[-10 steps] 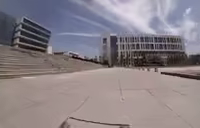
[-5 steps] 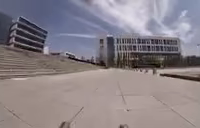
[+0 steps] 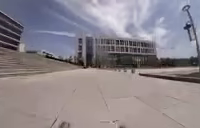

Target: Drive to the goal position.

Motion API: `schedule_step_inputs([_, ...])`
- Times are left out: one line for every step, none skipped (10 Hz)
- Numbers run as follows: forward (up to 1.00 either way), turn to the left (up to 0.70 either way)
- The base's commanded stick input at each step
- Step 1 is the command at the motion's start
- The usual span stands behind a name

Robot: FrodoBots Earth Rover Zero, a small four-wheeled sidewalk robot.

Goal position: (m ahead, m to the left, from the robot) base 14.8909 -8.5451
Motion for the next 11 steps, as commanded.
schedule_step_inputs([0.7, 0.0])
schedule_step_inputs([0.7, 0.0])
schedule_step_inputs([0.7, 0.0])
schedule_step_inputs([0.7, 0.0])
schedule_step_inputs([0.7, 0.0])
schedule_step_inputs([0.7, 0.0])
schedule_step_inputs([0.7, 0.0])
schedule_step_inputs([0.7, 0.0])
schedule_step_inputs([0.7, 0.0])
schedule_step_inputs([0.7, 0.0])
schedule_step_inputs([0.7, 0.0])
